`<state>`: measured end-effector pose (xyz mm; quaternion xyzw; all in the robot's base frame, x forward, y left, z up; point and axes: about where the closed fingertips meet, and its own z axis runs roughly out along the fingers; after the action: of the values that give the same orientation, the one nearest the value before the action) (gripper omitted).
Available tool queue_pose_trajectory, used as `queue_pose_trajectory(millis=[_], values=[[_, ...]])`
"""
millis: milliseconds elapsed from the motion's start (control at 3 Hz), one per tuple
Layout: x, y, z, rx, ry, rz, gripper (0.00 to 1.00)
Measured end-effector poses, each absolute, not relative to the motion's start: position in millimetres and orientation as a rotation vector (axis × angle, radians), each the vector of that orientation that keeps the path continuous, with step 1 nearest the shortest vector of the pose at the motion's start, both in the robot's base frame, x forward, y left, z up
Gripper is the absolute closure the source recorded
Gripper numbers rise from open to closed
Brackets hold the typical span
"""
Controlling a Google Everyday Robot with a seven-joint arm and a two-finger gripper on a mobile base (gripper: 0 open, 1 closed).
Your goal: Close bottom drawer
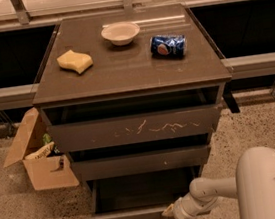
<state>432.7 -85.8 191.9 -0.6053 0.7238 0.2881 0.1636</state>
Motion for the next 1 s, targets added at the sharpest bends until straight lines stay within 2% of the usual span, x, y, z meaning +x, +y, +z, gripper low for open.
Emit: queue_pose_trajectory(millis=[667,1000], values=[[477,-94,178,-1.773,1.953,0.723,0.0],[518,-104,175,-1.789,1.878,0.681,0.0]])
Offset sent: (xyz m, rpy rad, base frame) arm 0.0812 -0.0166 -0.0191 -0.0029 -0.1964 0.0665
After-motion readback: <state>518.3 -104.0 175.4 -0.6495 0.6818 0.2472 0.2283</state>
